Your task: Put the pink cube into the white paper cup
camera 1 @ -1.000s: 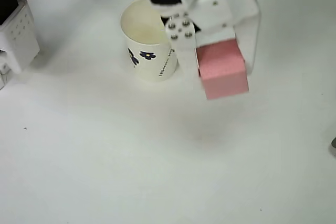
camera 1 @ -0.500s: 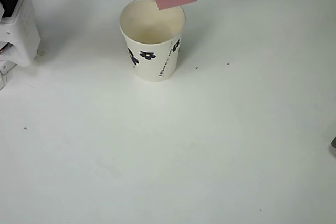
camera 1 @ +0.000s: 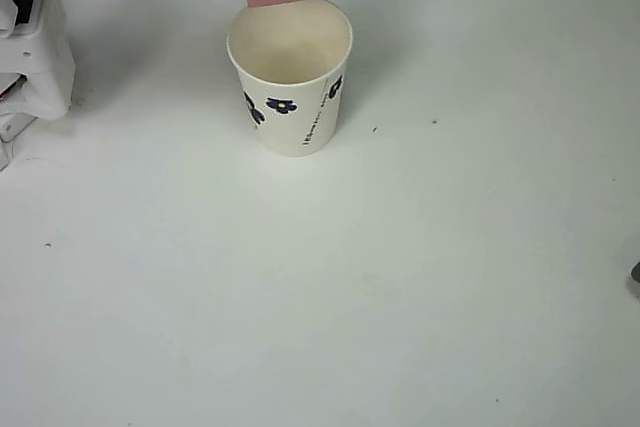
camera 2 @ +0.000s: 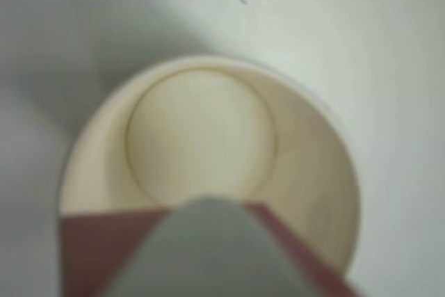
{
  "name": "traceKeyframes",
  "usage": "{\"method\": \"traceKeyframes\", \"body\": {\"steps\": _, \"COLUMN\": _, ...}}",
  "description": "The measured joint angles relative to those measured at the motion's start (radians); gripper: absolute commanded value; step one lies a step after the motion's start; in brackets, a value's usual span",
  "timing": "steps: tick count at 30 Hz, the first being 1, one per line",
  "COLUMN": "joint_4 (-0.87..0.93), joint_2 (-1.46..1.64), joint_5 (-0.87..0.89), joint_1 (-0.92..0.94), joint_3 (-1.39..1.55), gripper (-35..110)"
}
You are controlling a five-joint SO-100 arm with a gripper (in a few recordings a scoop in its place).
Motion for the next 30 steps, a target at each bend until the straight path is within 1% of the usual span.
{"method": "traceKeyframes", "body": {"steps": 14, "joint_4": -0.025, "joint_2": 0.005, "joint_5": 0.017, "joint_1": -0.017, "joint_3": 0.034, "gripper": 17}}
{"method": "traceKeyframes", "body": {"steps": 23, "joint_4": -0.041, "joint_2": 0.005, "joint_5": 0.017, "joint_1": -0.017, "joint_3": 0.038, "gripper": 41}}
{"method": "traceKeyframes", "body": {"steps": 30, "joint_4": -0.041, "joint_2": 0.005, "joint_5": 0.006, "joint_1": -0.015, "joint_3": 0.038, "gripper": 46}}
